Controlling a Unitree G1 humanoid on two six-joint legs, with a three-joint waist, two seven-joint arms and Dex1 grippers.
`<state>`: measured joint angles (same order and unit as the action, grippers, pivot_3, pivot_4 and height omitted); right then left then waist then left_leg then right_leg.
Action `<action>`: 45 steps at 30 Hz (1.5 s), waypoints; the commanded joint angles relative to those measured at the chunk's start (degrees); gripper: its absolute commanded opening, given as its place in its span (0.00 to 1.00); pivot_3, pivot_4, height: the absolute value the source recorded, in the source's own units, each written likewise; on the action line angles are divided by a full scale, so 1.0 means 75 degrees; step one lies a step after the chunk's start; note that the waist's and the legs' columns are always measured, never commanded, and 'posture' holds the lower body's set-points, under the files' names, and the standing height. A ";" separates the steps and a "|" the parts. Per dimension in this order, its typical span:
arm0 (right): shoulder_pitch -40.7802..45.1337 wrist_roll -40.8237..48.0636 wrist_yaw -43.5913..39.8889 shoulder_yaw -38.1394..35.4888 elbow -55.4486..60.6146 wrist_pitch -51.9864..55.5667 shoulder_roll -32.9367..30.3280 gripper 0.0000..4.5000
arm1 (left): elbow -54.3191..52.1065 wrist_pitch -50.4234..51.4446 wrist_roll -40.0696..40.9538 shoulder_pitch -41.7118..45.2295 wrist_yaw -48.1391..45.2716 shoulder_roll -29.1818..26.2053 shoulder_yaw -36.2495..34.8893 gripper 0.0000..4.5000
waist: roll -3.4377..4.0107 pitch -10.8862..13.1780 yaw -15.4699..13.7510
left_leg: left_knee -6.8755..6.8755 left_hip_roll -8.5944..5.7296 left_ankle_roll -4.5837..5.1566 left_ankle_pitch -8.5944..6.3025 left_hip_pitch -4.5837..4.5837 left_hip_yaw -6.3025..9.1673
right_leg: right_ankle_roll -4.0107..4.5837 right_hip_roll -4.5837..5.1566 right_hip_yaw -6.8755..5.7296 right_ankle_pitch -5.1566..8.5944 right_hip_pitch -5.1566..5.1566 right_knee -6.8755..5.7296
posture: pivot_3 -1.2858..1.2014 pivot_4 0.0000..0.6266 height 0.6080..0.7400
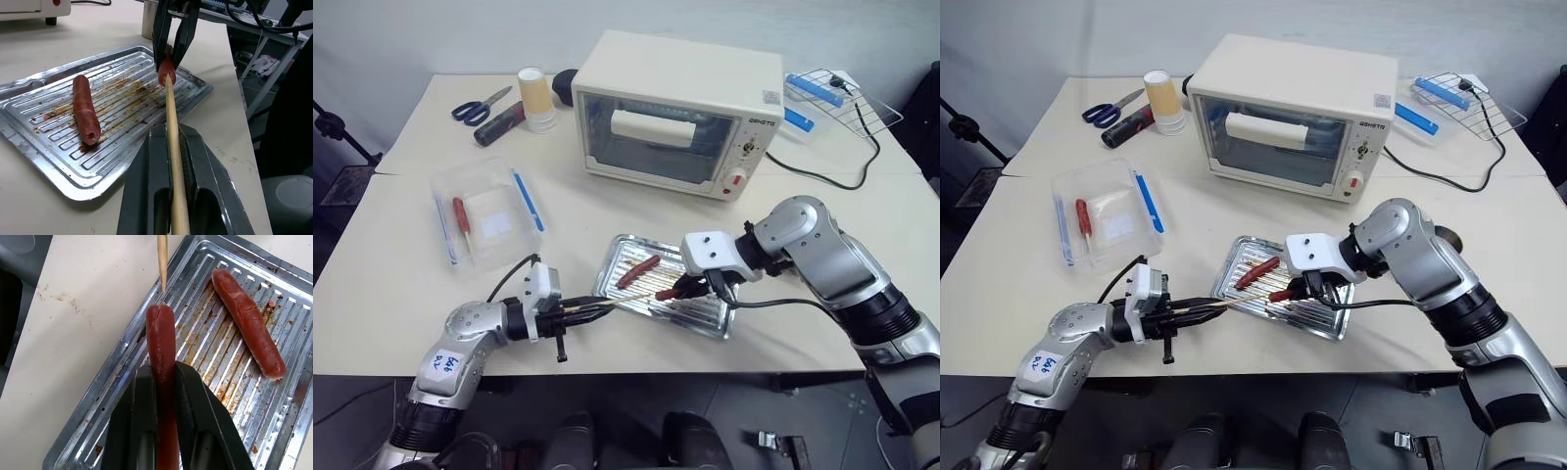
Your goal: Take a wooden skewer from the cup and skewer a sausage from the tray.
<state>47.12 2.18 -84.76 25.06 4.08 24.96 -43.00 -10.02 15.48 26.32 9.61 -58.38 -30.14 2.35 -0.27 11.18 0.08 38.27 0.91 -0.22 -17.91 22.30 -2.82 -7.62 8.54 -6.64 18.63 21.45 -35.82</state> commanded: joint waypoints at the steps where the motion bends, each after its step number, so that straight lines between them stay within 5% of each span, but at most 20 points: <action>1: 0.0188 0.0070 -0.0046 -0.0121 0.0199 -0.0026 -0.0029 0.05 | -0.0085 -0.0078 -0.0016 0.0009 -0.0047 0.0016 0.0076 0.00 | 0.0000 0.0000 -0.0001 | 0.0000 0.0000 0.0000 0.0000 0.0000 0.0000 | 0.0000 0.0000 0.0000 0.0000 0.0000 0.0000 | 0.52 0.24 1.00; 26: 0.0156 0.0104 -0.0012 -0.0101 0.0317 0.0032 0.0049 0.05 | 0.0112 -0.0084 -0.0245 0.0292 0.0146 0.0302 0.0373 0.00 | 0.0000 0.0000 -0.0009 | 0.0001 -0.0001 0.0000 0.0000 0.0000 0.0000 | 0.0000 0.0000 0.0000 0.0000 0.0000 0.0000 | 0.52 0.24 1.00; 45: 0.0218 -0.0045 -0.0007 0.0030 0.0898 0.0478 0.0319 0.05 | 0.0993 0.0150 -0.1192 0.1929 0.0552 0.1705 0.1517 0.00 | -0.0001 -0.0001 -0.0006 | 0.0010 -0.0001 0.0000 0.0000 0.0004 -0.0001 | 0.0000 -0.0002 -0.0003 0.0000 0.0002 -0.0007 | 0.52 0.24 1.00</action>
<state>47.22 -1.60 -84.16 24.59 4.74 29.25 -43.52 -1.08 17.04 17.11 22.10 -55.26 -20.28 10.95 -0.28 11.17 0.04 38.35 0.90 -0.22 -17.91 22.33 -2.83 -7.62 8.53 -6.65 18.63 21.46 -35.88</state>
